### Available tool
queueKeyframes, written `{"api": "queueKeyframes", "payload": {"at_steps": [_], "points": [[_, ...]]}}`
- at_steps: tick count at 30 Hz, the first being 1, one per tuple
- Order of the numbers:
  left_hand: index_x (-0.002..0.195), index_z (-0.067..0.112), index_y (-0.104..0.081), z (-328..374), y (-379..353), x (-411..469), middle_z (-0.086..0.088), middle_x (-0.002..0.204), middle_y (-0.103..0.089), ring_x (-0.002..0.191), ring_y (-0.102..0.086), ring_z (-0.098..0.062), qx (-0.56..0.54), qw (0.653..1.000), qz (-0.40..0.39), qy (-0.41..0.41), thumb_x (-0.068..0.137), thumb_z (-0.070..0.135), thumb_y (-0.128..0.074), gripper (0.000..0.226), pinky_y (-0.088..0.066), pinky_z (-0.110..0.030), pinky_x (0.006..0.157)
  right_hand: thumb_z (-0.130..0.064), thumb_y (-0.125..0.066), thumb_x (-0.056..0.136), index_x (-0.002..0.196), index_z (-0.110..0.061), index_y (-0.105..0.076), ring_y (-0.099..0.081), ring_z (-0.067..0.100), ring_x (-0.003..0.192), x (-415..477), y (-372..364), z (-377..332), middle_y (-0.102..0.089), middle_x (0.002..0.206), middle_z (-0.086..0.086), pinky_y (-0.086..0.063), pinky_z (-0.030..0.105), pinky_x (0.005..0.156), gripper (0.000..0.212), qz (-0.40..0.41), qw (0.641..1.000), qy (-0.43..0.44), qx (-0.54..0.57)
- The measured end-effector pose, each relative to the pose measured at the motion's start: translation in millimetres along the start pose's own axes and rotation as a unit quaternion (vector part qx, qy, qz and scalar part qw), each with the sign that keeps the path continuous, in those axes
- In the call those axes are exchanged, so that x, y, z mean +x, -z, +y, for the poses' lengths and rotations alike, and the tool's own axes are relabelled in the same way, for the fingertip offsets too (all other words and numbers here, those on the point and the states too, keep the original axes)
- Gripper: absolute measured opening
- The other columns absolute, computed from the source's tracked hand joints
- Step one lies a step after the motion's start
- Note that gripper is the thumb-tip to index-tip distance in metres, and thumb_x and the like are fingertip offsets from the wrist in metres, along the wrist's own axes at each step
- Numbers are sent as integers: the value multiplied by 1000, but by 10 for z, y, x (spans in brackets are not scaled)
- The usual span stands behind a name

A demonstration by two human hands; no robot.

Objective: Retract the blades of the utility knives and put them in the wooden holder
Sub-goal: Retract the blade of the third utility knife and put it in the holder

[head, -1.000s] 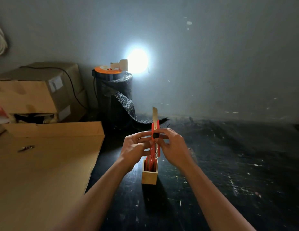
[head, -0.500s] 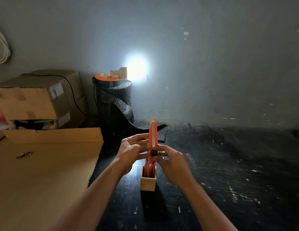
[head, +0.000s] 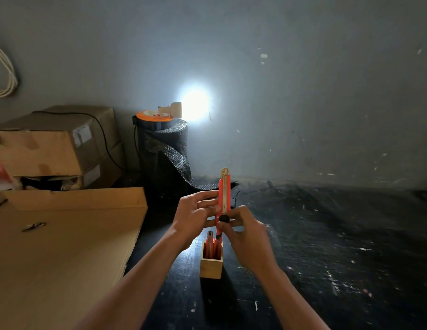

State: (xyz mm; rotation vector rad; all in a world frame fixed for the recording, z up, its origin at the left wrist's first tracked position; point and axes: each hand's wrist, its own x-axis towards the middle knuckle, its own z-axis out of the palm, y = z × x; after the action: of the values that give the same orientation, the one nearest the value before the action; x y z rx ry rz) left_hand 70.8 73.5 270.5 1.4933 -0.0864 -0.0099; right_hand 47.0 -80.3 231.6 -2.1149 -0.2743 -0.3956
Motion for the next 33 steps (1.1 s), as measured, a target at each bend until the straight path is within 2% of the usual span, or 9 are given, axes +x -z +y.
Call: {"api": "queueKeyframes", "payload": {"at_steps": [3, 6, 9, 15, 17, 22, 25, 27, 33], "points": [[106, 18, -75, 25, 12, -3, 2, 88, -84, 80, -82, -17, -3, 1000, 1, -1, 91, -12, -66, 34, -63, -24, 61, -33, -69, 91, 118, -35, -56, -58, -10, 87, 4, -4, -39, -58, 105, -28, -40, 1, 64, 30, -11, 1000, 8, -14], [105, 19, -76, 42, 37, -7, 1, 90, -84, 83, -82, -17, -7, 1000, 1, -4, 91, -11, -67, 34, -63, -25, 61, -26, -66, 94, 109, -45, -55, -56, -18, 80, 9, 13, -43, -58, 104, -29, -42, -1, 64, 27, -28, 999, 24, -30], [103, 19, -76, 33, 29, -14, -1, 90, -84, 82, -82, -19, -6, 1000, 4, -2, 91, -12, -66, 35, -63, -25, 61, -32, -68, 92, 104, -39, -55, -56, -18, 77, 43, 4, -30, -58, 97, -31, -43, 4, 59, 18, -23, 999, 3, -23], [103, 17, -76, -9, 52, -18, -6, 94, -84, 83, -82, -23, -17, 1000, 18, 9, 89, -15, -65, 36, -65, -32, 64, -28, -68, 93, 121, -44, -54, -58, -18, 80, 17, 12, -28, -52, 99, -42, -44, 1, 64, 35, -45, 998, 27, -22], [106, 15, -76, -15, 60, -16, -7, 95, -84, 85, -82, -24, -15, 1000, 17, 10, 89, -15, -65, 36, -65, -32, 64, -26, -67, 94, 113, -47, -55, -59, -16, 84, 25, 12, -22, -54, 97, -43, -44, 3, 69, 31, -50, 998, 34, -33], [103, 17, -76, -26, 42, -22, -4, 90, -84, 81, -82, -21, -5, 1000, 16, 10, 89, -17, -63, 39, -64, -28, 60, -31, -69, 91, 107, -42, -51, -59, -22, 78, 38, -25, 3, -53, 89, -41, -46, 1, 61, 27, -34, 999, 15, -5], [106, 16, -76, -35, 52, -6, -5, 93, -84, 83, -82, -21, -9, 1000, 21, 10, 90, -14, -64, 36, -63, -28, 61, -24, -69, 93, 116, -50, -51, -63, -13, 87, 27, -18, 14, -58, 98, -40, -51, 8, 73, 39, -51, 998, 27, -5], [109, 14, -76, -45, 64, 3, -5, 94, -84, 84, -82, -21, -11, 1000, 24, 11, 91, -13, -65, 35, -63, -27, 61, -19, -67, 94, 114, -48, -56, -64, -9, 93, 40, -18, 48, -61, 101, -37, -53, 13, 79, 37, -58, 998, 36, -16], [107, 15, -76, -131, 54, -2, -8, 94, -84, 85, -82, -24, -14, 1000, 15, 24, 90, -15, -64, 36, -65, -34, 65, -33, -72, 89, 92, -40, -51, -68, -2, 84, 49, -82, 125, -66, 91, -27, -54, 16, 72, 23, -19, 1000, 10, -1]]}}
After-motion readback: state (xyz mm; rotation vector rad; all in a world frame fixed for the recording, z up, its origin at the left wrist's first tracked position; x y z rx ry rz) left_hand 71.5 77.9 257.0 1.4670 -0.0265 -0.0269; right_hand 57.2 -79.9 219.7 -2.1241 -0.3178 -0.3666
